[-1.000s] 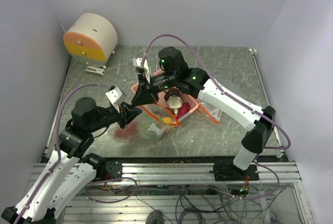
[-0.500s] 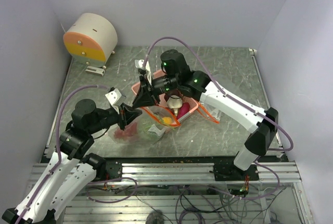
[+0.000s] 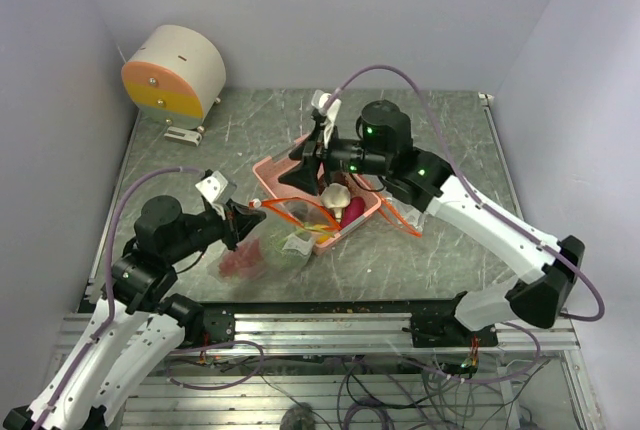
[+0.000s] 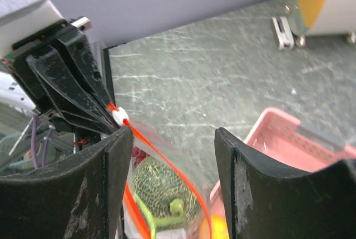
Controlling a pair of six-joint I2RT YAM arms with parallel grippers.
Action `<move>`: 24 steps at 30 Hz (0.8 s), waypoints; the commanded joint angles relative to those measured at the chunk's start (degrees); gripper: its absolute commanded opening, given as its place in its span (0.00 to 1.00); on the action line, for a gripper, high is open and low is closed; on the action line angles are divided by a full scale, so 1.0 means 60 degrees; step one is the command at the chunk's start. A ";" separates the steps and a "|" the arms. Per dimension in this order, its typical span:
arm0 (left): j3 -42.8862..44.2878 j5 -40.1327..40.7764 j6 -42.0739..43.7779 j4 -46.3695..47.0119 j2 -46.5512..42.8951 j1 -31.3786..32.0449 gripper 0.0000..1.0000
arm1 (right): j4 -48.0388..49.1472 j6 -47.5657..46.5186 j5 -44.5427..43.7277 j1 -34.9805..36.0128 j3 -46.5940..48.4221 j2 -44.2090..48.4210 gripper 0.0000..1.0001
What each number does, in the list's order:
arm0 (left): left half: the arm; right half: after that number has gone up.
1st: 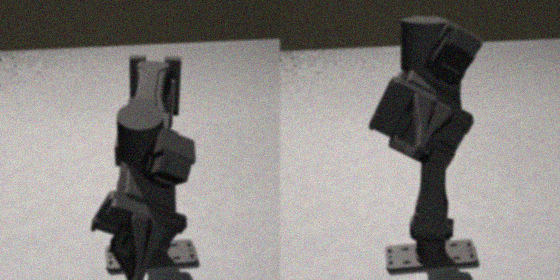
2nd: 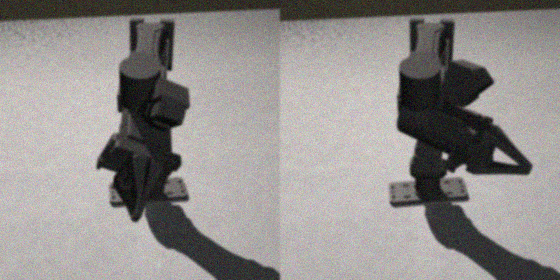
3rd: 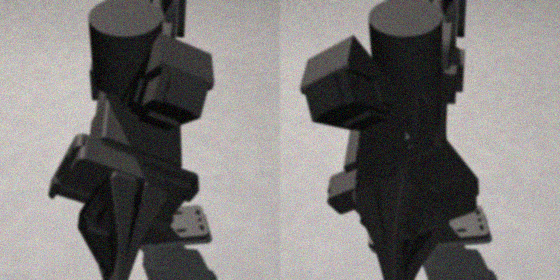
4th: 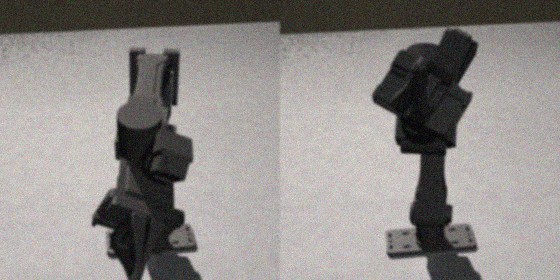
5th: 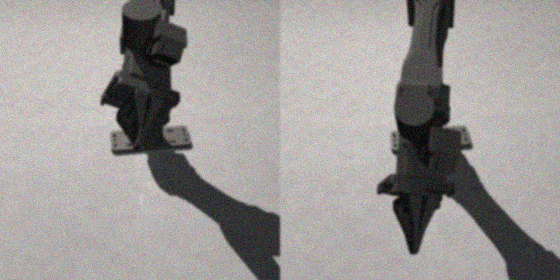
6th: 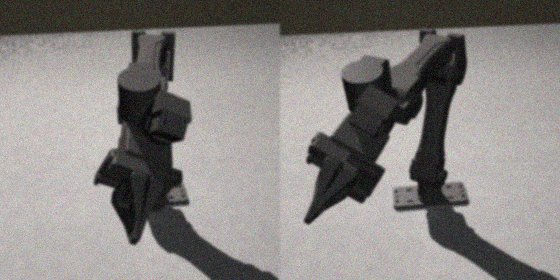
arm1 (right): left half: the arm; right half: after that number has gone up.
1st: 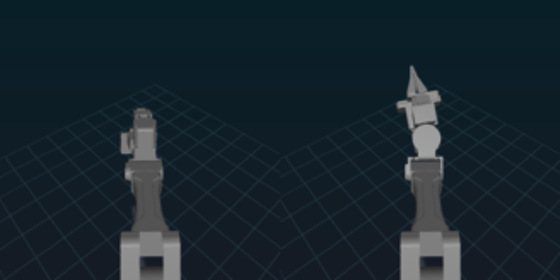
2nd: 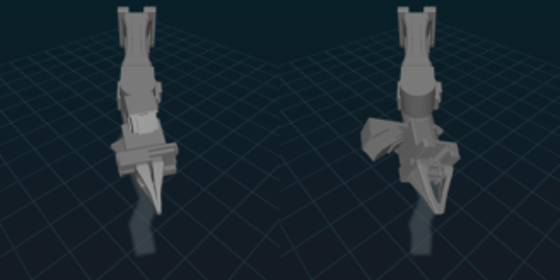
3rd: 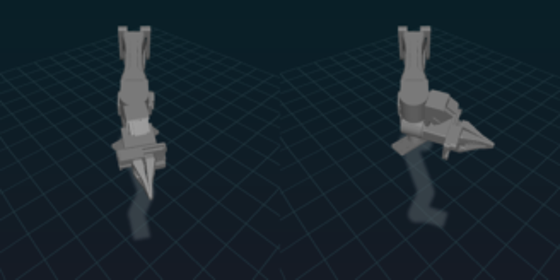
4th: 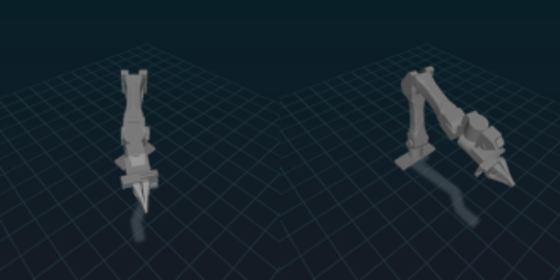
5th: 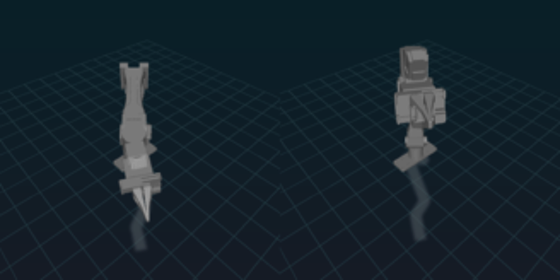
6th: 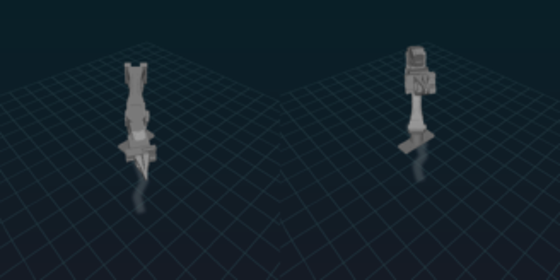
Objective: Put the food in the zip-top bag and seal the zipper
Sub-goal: Zip the zipper food storage bag at the center of the board.
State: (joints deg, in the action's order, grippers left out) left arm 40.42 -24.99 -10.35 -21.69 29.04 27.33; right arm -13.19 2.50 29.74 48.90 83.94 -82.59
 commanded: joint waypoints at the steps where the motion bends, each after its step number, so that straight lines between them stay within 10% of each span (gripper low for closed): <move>1: 0.0059 0.0345 -0.0141 0.0101 -0.0223 0.0044 0.07 | -0.0246 0.1178 -0.1737 -0.0064 -0.0936 0.0669 0.58; 24: -0.0087 0.0300 -0.0133 0.0038 -0.0855 0.0044 0.07 | -0.1136 0.2030 -0.1741 -0.0197 -0.3264 0.1277 0.42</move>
State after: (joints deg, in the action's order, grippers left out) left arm 39.92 -23.86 -10.96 -23.05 24.84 27.38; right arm -19.68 14.00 19.31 48.01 64.97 -77.65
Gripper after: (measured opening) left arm 0.075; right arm 0.434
